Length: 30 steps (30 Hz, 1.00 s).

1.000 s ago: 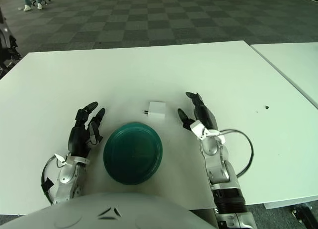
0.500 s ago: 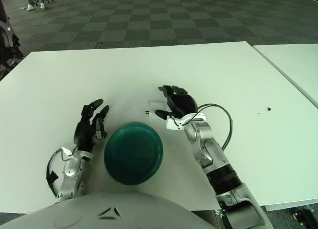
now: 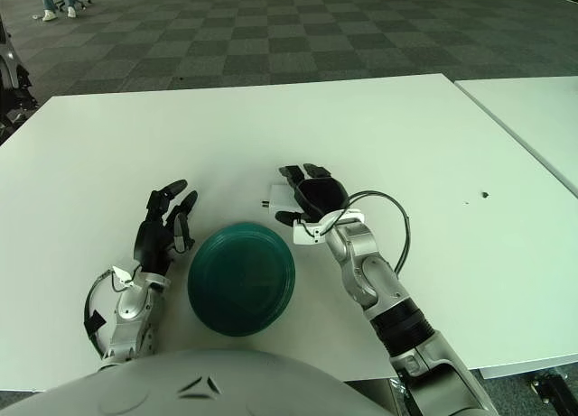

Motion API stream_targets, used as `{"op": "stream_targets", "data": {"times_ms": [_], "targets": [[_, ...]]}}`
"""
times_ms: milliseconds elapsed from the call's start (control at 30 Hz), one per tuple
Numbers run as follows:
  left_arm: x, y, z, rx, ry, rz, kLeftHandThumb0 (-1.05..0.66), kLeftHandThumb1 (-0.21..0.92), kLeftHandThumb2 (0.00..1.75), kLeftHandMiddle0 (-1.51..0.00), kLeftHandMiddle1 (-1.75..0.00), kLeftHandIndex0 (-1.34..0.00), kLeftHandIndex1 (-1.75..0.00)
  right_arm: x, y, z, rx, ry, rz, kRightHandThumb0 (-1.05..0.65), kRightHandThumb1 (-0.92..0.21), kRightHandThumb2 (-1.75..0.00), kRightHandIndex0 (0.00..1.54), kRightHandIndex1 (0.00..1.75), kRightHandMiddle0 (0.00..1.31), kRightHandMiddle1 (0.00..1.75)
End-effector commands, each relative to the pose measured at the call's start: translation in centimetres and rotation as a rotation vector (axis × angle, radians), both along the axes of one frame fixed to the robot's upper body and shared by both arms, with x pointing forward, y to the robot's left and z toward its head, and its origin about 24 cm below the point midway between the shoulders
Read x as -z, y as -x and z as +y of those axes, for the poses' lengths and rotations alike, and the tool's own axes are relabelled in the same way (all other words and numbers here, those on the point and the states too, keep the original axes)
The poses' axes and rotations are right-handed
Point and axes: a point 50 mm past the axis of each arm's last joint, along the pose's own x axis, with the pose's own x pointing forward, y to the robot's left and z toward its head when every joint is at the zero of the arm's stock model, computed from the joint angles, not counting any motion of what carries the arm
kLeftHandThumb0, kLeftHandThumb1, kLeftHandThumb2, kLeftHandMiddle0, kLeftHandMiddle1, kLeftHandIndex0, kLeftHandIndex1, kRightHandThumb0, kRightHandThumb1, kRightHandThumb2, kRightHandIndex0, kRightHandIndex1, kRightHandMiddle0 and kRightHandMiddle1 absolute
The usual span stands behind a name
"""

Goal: Put the charger into the plate.

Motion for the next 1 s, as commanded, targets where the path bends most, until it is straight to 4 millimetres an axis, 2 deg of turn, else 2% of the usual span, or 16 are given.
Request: {"op": "stream_targets", "data": {"times_ms": [0, 400, 767, 967], "targets": [[3.4, 2.4, -1.0, -0.016, 0.053, 0.172, -0.88, 0.92, 0.9, -0.45, -0.28, -0.15, -1.11, -0.2, -0.4, 0.4, -0.022, 0.04, -0.021, -0.81, -0.92, -0.77, 0.22, 0.02, 0.0, 0.4], [3.4, 2.3, -1.1, -0.001, 0.037, 0.155, -0.92, 0.92, 0.91, -0.45, -0.29, -0.18, -1.13, 1.4, -0.5, 0.7, -0.049, 0.127, 0.036, -0.78, -0.92, -0.77, 0.18, 0.0, 0.0, 0.32], [3.5, 2.0, -1.4, 0.0, 0.045, 0.168, -0.9, 0.92, 0.92, -0.47, -0.33, -0.12, -1.09, 3.2, -0.8, 0.3, -0.053, 0.191, 0.068, -0.78, -0.92, -0.77, 0.15, 0.0, 0.0, 0.26], [3.6, 2.0, -1.9, 0.001, 0.09, 0.197, -0.85, 0.92, 0.92, -0.44, -0.33, -0.05, -1.06, 5.3, -2.3, -0.7, -0.03, 0.24, 0.089, -0.78, -0.92, -0.77, 0.16, 0.01, 0.0, 0.25]]}}
